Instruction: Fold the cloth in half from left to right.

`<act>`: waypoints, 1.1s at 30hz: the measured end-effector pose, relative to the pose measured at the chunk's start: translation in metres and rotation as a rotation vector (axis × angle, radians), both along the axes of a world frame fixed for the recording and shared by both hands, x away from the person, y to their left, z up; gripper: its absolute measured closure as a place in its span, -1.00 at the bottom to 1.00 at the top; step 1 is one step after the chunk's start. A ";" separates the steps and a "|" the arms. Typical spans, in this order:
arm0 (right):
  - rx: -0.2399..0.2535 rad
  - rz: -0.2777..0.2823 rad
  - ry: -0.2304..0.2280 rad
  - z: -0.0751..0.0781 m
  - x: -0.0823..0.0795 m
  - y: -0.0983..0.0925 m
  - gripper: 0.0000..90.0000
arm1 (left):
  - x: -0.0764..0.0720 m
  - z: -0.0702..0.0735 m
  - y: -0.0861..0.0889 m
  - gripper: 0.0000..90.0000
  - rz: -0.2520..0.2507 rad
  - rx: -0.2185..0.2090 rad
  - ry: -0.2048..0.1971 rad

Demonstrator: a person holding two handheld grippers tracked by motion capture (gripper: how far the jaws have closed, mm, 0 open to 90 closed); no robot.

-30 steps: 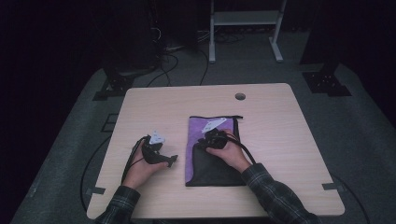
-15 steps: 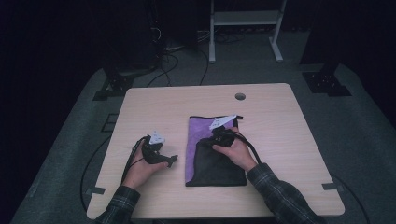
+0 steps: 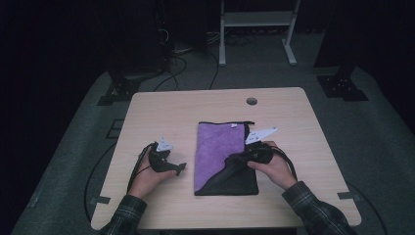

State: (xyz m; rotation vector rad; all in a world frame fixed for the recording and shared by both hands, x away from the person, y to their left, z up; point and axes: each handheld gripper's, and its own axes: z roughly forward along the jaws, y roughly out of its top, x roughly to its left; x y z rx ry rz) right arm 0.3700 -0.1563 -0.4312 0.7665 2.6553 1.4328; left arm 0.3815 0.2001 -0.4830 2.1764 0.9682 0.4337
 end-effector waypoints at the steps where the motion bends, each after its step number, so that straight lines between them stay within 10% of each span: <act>1: -0.004 0.004 0.000 0.000 -0.003 -0.003 0.87 | 0.000 0.000 0.000 -0.97 0.000 0.000 0.000; 18: -0.059 0.050 -0.041 0.009 -0.043 -0.033 0.88 | 0.000 0.000 0.000 -0.97 0.000 0.000 0.000; 33: -0.172 0.045 0.071 -0.032 -0.060 -0.056 0.66 | 0.000 0.000 0.000 -0.97 0.003 -0.004 -0.001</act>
